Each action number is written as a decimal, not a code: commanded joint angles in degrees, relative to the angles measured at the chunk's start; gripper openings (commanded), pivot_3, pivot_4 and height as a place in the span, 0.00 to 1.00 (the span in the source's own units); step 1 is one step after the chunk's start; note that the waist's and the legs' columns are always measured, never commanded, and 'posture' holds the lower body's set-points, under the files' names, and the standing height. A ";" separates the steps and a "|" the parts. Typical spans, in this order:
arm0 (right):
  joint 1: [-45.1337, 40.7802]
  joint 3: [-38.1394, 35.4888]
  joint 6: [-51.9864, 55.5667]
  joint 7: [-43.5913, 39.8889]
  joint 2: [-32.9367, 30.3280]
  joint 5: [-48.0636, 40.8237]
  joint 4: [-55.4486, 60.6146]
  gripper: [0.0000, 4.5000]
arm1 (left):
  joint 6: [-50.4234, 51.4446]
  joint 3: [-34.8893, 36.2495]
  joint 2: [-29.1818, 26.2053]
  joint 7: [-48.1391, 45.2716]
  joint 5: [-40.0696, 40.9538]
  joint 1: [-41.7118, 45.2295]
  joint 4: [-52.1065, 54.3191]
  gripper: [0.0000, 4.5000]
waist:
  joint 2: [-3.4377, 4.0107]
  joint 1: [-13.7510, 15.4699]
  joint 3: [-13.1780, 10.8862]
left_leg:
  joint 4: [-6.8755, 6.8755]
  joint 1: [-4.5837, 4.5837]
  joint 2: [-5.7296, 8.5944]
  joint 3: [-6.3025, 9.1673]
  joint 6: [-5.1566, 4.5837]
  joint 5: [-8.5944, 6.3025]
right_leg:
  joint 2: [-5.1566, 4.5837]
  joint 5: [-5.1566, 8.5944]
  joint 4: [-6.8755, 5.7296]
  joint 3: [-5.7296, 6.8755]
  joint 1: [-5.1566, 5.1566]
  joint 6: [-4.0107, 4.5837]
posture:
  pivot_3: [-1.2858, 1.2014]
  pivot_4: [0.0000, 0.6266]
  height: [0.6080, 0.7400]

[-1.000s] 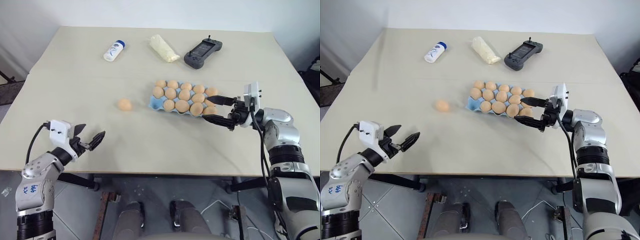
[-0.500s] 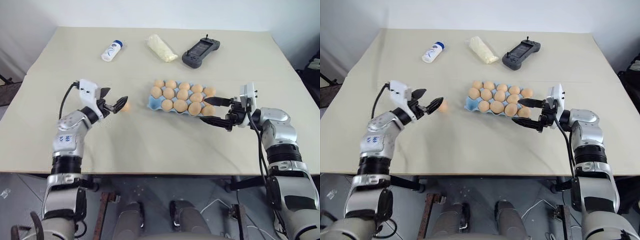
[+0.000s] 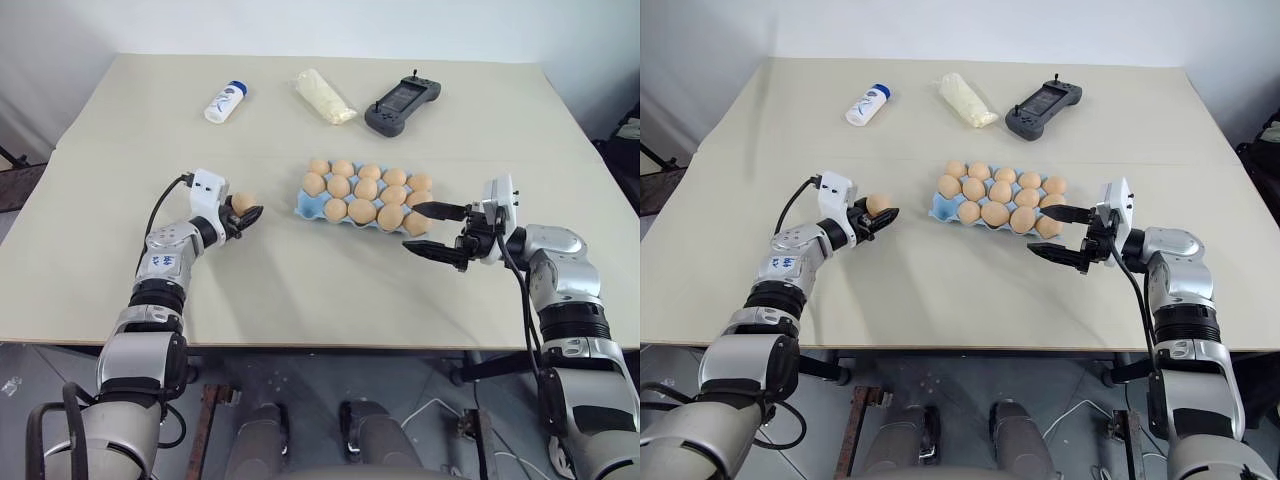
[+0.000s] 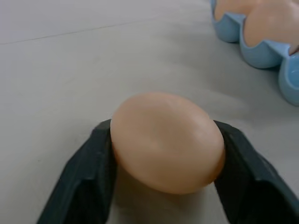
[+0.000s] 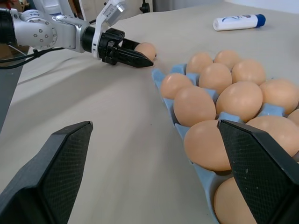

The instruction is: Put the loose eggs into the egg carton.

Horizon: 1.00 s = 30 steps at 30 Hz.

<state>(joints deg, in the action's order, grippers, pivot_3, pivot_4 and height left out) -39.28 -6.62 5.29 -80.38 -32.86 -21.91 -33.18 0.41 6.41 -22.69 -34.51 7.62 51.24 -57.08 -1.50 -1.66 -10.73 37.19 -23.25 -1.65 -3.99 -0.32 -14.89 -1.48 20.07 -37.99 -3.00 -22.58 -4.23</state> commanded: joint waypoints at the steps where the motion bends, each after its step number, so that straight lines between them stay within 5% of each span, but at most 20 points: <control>1: 0.11 -1.39 -0.11 0.48 -1.10 -1.11 1.97 1.00 | -2.02 0.96 -0.16 -1.01 0.87 2.29 2.27 0.50 | 0.00 0.01 0.00 | -0.01 0.00 0.00 0.00 0.00 0.00 | 0.00 0.00 0.00 0.00 0.00 0.00 | 0.52 0.24 1.00; 9: 0.71 -1.59 -0.28 1.36 -1.00 -1.20 2.53 1.00 | -0.95 0.15 3.95 -6.45 3.07 8.33 6.43 0.50 | -0.01 0.33 0.00 | 0.04 -0.03 0.04 0.01 0.00 0.00 | -0.02 0.00 0.02 0.03 0.03 -0.01 | 0.52 0.24 1.00; 23: 5.06 -2.68 0.79 3.88 -1.46 -2.52 7.46 1.00 | -2.06 -3.87 8.67 -5.68 -2.37 13.10 -4.74 0.50 | -0.01 0.06 -0.01 | 0.10 -0.01 0.02 -0.11 -0.01 0.03 | 0.05 -0.01 -0.12 -0.11 -0.05 -0.02 | 0.52 0.24 1.00; 30: 5.83 -2.33 1.16 4.79 -1.34 -2.87 8.50 1.00 | -2.68 -3.02 9.71 -6.24 -1.28 14.10 -4.27 0.97 | -0.01 0.08 -0.01 | 0.05 -0.01 0.02 -0.10 -0.01 0.03 | 0.04 -0.02 -0.07 -0.11 -0.04 -0.03 | 0.52 0.24 1.00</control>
<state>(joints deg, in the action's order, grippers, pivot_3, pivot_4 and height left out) -33.30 -7.33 6.45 -75.92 -33.19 -23.50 -26.92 -1.74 2.41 -13.27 -40.17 5.36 63.73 -63.05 -1.51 -1.58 -10.74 37.23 -23.27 -1.63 -4.09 -0.33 -14.86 -1.44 20.05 -38.05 -3.11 -22.63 -4.26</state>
